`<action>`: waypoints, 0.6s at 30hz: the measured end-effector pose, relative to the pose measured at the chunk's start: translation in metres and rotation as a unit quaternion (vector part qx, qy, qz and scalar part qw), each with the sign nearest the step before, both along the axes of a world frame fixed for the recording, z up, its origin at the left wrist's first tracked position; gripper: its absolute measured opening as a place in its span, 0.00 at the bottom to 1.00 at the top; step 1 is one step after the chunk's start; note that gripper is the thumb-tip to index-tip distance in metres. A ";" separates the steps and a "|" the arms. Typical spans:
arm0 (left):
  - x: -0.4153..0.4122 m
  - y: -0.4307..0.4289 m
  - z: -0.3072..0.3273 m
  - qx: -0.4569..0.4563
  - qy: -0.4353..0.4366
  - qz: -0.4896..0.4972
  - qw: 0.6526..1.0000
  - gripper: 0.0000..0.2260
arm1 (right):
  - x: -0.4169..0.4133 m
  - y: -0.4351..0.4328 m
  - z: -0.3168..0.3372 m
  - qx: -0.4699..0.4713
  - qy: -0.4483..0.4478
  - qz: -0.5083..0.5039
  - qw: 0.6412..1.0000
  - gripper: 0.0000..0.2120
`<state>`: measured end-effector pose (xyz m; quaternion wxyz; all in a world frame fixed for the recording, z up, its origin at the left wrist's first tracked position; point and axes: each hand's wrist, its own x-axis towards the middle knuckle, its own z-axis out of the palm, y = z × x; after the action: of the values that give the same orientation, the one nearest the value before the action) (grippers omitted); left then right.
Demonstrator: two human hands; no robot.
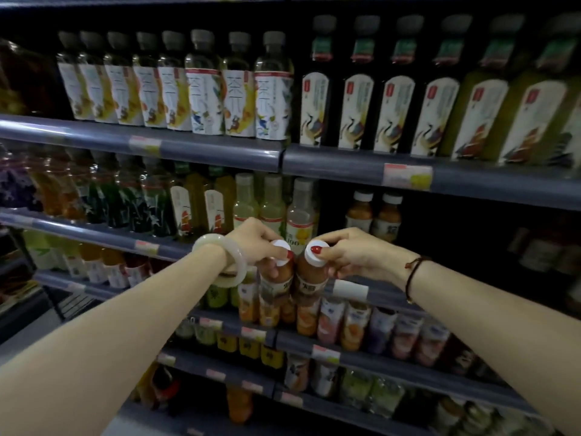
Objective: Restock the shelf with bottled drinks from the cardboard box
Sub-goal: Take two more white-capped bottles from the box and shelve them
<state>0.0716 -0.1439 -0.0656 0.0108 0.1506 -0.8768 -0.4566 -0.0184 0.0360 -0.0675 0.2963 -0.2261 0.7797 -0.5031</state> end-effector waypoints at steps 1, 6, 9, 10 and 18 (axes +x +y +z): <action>-0.005 0.008 0.005 0.000 0.007 -0.004 1.000 0.10 | -0.003 0.008 0.004 -0.004 0.005 -0.005 1.000 0.09; -0.033 0.043 0.021 0.028 0.027 -0.047 0.998 0.04 | -0.013 0.050 0.020 -0.019 0.022 -0.044 0.999 0.06; -0.049 0.061 0.025 0.032 0.034 -0.069 0.997 0.05 | -0.019 0.073 0.026 -0.028 0.029 -0.068 0.997 0.07; -0.053 0.067 0.026 0.031 0.036 -0.076 0.996 0.07 | -0.021 0.080 0.028 -0.027 0.034 -0.076 0.996 0.08; -0.076 0.099 0.034 0.039 0.049 -0.121 0.991 0.09 | -0.029 0.114 0.034 -0.028 0.048 -0.129 0.990 0.10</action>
<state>-0.0046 -0.0447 -0.0317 -0.0074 0.0208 -0.8682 -0.4957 -0.0477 0.1497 -0.0338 0.1847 -0.1557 0.8015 -0.5470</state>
